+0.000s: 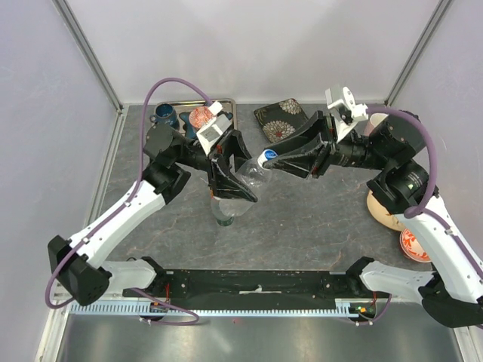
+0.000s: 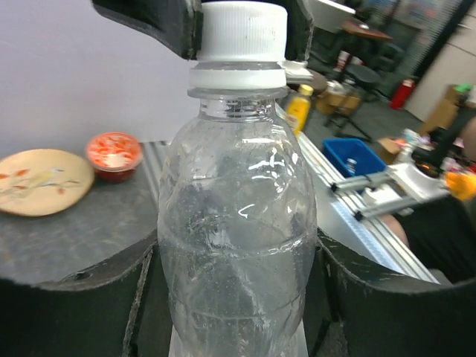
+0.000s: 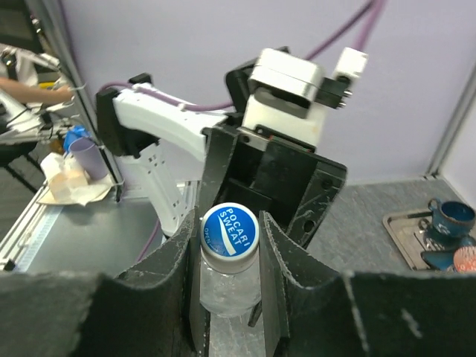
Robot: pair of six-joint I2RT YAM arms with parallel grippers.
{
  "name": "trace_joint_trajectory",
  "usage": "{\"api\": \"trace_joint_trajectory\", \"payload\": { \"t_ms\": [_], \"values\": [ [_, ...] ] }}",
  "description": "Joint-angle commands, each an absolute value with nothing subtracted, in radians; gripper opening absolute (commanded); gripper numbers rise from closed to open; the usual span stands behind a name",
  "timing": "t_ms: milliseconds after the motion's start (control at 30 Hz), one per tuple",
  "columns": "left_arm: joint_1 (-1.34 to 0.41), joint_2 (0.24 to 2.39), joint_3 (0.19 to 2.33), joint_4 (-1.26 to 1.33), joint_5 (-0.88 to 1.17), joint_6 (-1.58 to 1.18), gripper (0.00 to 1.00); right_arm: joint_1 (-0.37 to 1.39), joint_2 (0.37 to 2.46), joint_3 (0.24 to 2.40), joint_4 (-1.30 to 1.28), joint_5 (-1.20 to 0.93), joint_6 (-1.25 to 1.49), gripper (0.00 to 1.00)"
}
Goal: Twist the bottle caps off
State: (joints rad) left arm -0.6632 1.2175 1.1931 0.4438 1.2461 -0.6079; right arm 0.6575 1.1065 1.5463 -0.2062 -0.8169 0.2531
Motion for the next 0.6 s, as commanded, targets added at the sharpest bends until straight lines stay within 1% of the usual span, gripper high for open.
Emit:
{"api": "trace_joint_trajectory", "payload": {
  "t_ms": [0, 33, 267, 400, 433, 533, 567],
  "values": [
    [-0.664, 1.262, 1.206, 0.889, 1.37, -0.974, 0.4, 0.676, 1.111, 1.457, -0.195, -1.037, 0.175, 0.0],
    [-0.664, 1.27, 1.204, 0.943, 1.373, -1.02, 0.4, 0.676, 1.105, 1.436, -0.175, -1.07, 0.182, 0.0],
    [-0.666, 1.322, 1.2, 1.107, 1.391, -1.156, 0.4, 0.676, 1.141, 1.41, -0.106, -1.19, 0.192, 0.0],
    [-0.666, 1.331, 1.197, 1.12, 1.402, -1.172, 0.4, 0.676, 1.154, 1.39, -0.08, -1.213, 0.196, 0.01],
    [-0.666, 1.331, 1.197, 1.118, 1.407, -1.166, 0.4, 0.676, 1.154, 1.388, -0.075, -1.216, 0.205, 0.03],
    [-0.664, 1.33, 1.198, 1.072, 1.414, -1.129, 0.4, 0.676, 1.146, 1.387, -0.071, -1.175, 0.222, 0.16],
    [-0.664, 1.328, 1.2, 1.051, 1.414, -1.109, 0.41, 0.675, 1.141, 1.39, -0.069, -1.149, 0.232, 0.25]
  ]
}}
